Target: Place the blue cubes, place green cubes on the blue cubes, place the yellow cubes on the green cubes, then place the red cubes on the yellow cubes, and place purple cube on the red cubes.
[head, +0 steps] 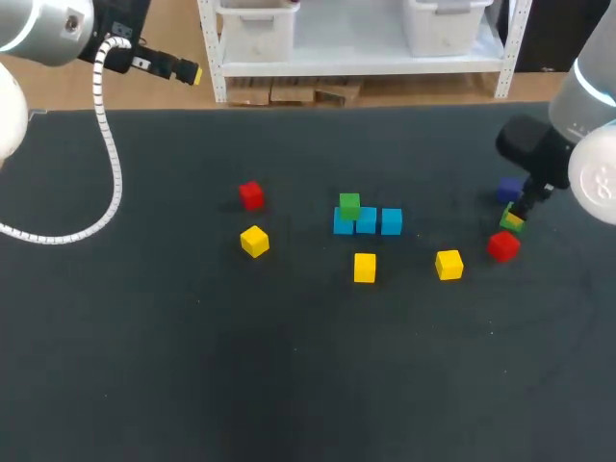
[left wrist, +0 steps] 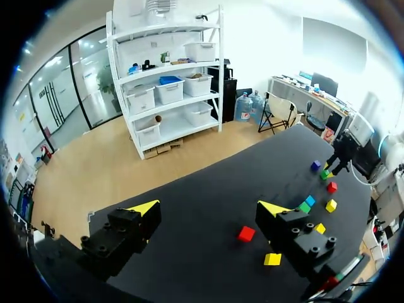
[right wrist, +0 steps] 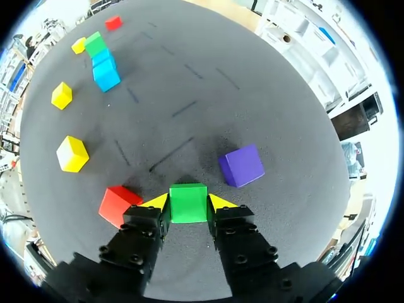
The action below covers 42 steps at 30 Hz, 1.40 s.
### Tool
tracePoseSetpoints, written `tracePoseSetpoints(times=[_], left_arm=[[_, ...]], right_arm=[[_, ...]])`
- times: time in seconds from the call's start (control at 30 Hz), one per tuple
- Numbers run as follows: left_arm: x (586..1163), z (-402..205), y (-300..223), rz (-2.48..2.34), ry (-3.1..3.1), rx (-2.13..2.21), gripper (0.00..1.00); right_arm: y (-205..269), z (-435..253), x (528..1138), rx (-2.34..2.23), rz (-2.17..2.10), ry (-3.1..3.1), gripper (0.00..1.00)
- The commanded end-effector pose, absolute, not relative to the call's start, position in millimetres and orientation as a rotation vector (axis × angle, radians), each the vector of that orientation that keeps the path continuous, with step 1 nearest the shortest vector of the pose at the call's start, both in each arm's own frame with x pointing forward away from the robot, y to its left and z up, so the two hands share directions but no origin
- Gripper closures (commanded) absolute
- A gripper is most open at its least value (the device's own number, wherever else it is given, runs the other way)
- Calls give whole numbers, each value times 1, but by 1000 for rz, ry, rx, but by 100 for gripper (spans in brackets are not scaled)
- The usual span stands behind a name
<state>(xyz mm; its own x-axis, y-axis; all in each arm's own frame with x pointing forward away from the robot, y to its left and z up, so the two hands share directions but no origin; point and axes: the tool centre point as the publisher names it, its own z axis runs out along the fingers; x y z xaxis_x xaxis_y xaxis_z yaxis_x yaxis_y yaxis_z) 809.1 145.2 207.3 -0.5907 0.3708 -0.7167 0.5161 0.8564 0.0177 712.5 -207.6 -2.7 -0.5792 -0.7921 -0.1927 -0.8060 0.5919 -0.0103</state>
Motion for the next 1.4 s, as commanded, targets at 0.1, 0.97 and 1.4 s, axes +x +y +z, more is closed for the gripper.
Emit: tracePoseSetpoints(times=[0.1, 0.97, 1.4], left_arm=[[810, 207, 145, -246, 2267, 638, 0], [810, 207, 145, -246, 2267, 638, 0], [810, 207, 145, -246, 2267, 638, 0]], right_arm=[[-205, 9, 711, -1361, 90, 2644, 100], [-122, 83, 726, -1702, 100, 2300, 100], [-87, 73, 745, -1943, 98, 2183, 100]])
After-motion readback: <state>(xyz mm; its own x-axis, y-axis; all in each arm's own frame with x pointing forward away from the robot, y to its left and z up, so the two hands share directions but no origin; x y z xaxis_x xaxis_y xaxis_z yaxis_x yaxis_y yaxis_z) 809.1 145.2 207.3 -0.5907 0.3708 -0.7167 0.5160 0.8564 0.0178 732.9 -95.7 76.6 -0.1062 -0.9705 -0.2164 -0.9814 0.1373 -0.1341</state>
